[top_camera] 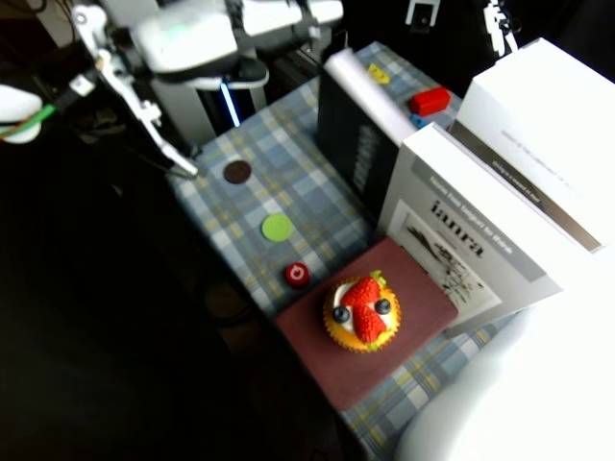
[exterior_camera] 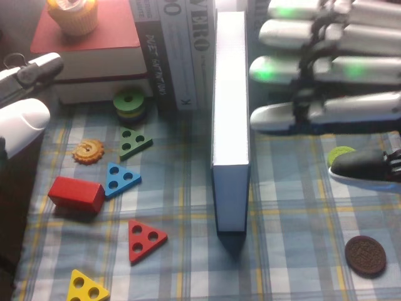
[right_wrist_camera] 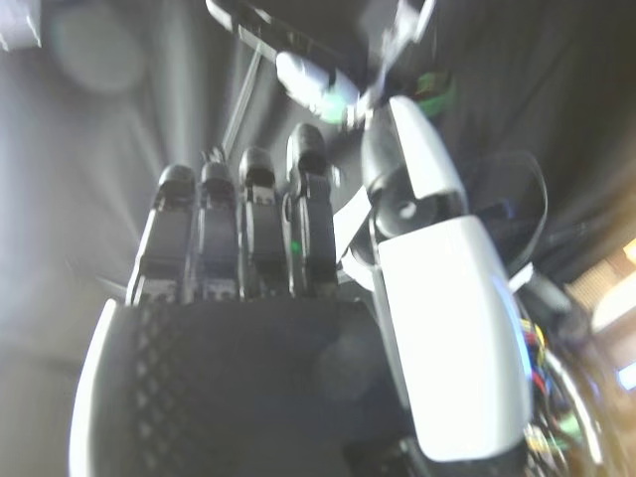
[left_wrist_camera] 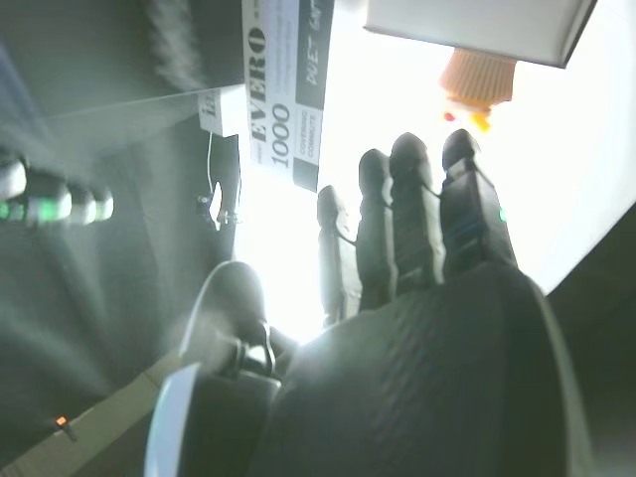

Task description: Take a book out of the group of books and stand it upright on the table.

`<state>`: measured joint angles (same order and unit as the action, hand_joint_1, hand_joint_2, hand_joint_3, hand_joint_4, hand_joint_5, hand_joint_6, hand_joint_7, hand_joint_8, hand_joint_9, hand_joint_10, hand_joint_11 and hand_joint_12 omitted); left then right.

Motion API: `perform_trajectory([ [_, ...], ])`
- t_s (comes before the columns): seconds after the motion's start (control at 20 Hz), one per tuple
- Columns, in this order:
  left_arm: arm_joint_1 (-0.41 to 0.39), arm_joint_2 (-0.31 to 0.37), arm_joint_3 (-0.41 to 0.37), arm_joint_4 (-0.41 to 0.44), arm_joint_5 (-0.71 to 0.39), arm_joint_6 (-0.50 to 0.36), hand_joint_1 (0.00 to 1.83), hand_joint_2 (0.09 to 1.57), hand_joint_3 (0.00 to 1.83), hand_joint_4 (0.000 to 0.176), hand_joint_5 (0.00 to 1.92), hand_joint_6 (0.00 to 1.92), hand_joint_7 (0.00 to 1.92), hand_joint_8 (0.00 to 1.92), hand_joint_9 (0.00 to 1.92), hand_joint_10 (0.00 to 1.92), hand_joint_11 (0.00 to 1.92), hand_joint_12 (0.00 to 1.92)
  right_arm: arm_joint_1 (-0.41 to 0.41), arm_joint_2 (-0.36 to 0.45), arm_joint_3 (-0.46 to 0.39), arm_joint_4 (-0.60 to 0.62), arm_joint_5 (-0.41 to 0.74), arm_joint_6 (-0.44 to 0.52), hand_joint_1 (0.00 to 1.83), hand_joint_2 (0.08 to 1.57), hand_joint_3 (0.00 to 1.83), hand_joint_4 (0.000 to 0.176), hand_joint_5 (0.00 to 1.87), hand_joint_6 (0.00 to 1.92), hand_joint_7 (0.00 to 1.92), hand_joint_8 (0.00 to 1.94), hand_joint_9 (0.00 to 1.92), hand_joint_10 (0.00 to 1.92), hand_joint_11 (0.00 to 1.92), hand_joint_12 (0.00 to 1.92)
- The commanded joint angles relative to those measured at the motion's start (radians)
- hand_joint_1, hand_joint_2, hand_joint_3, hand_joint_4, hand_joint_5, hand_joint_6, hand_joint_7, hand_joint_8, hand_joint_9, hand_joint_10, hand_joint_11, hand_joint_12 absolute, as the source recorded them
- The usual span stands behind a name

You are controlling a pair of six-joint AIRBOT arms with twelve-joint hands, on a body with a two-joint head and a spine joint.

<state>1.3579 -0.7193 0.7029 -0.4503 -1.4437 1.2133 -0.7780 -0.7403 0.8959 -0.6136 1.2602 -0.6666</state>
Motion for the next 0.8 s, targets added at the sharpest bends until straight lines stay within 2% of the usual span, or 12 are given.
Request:
perform_trajectory([
  [0.0,-0.003,0.004,0.003,0.013,-0.156,-0.018,0.18,1.37,0.00,0.128,0.36,0.00,0.28,0.00,0.20,0.00,0.03,0.07,0.001,-0.003,-0.004,0.089,0.126,-0.025,0.95,1.25,0.00,0.000,0.52,0.00,0.26,0.00,0.08,0.00,0.01,0.02],
  [0.1,-0.002,0.003,0.007,0.013,-0.196,-0.041,0.22,1.37,0.00,0.146,0.35,0.00,0.30,0.01,0.21,0.00,0.04,0.09,-0.026,-0.017,0.010,0.179,0.123,-0.056,0.95,1.25,0.00,0.000,0.52,0.00,0.26,0.00,0.08,0.00,0.01,0.02],
  [0.2,-0.002,-0.003,0.021,0.016,-0.245,-0.091,0.23,1.33,0.00,0.146,0.38,0.00,0.36,0.01,0.28,0.01,0.09,0.12,-0.070,-0.048,0.041,0.306,0.128,-0.057,0.95,1.25,0.00,0.000,0.52,0.00,0.26,0.00,0.08,0.00,0.01,0.02],
  [0.3,-0.002,-0.017,0.038,0.011,-0.288,-0.131,0.35,1.31,0.00,0.097,0.32,0.00,0.28,0.00,0.22,0.00,0.14,0.14,-0.096,-0.084,0.071,0.398,0.145,-0.056,0.95,1.25,0.00,0.000,0.52,0.00,0.26,0.00,0.08,0.00,0.01,0.02],
  [0.4,-0.017,-0.036,0.076,0.008,-0.291,-0.217,0.36,1.30,0.00,0.084,0.27,0.00,0.29,0.00,0.26,0.00,0.20,0.10,-0.131,-0.116,0.098,0.482,0.186,-0.044,0.95,1.25,0.00,0.000,0.52,0.00,0.26,0.00,0.08,0.00,0.01,0.02],
  [0.45,-0.045,-0.052,0.106,0.027,-0.291,-0.275,0.33,1.28,0.00,0.079,0.24,0.00,0.27,0.00,0.25,0.00,0.20,0.08,-0.155,-0.131,0.119,0.528,0.231,-0.007,0.61,1.26,0.00,0.000,0.63,0.01,0.60,0.01,0.49,0.04,0.31,0.25],
  [0.5,-0.063,-0.060,0.122,0.039,-0.291,-0.309,0.33,1.19,0.00,0.000,0.23,0.00,0.30,0.00,0.31,0.01,0.26,0.07,-0.166,-0.137,0.129,0.551,0.260,0.014,0.61,1.26,0.00,0.000,0.56,0.00,0.64,0.00,0.59,0.02,0.32,0.39],
  [0.55,-0.095,-0.072,0.149,0.057,-0.291,-0.372,0.38,1.15,0.00,0.000,0.25,0.01,0.34,0.01,0.35,0.01,0.30,0.08,-0.185,-0.141,0.138,0.592,0.319,0.030,0.56,1.32,0.00,0.000,0.44,0.00,0.60,0.00,0.60,0.00,0.28,0.48],
  [0.6,-0.130,-0.080,0.168,0.081,-0.291,-0.406,0.33,1.25,0.00,0.012,0.15,0.00,0.26,0.00,0.31,0.00,0.25,0.04,-0.200,-0.141,0.138,0.620,0.371,0.031,0.55,1.28,0.00,0.000,0.33,0.00,0.57,0.00,0.59,0.00,0.30,0.43],
  [0.65,-0.154,-0.081,0.173,0.102,-0.291,-0.407,0.33,1.26,0.01,0.083,0.07,0.00,0.20,0.00,0.26,0.00,0.19,0.01,-0.209,-0.139,0.138,0.631,0.401,0.031,0.54,1.31,0.00,0.000,0.30,0.00,0.53,0.00,0.58,0.00,0.32,0.37],
  [0.7,-0.190,-0.079,0.177,0.141,-0.291,-0.398,0.19,1.23,0.00,0.129,0.05,0.00,0.14,0.00,0.20,0.00,0.17,0.00,-0.219,-0.137,0.137,0.644,0.446,0.030,0.62,1.30,0.00,0.000,0.22,0.00,0.51,0.00,0.57,0.00,0.34,0.36],
  [0.75,-0.242,-0.074,0.177,0.180,-0.291,-0.384,0.18,1.27,0.00,0.078,0.16,0.02,0.18,0.01,0.22,0.00,0.07,0.00,-0.229,-0.133,0.132,0.648,0.502,0.028,0.78,1.29,0.00,0.009,0.18,0.00,0.42,0.00,0.51,0.00,0.28,0.34],
])
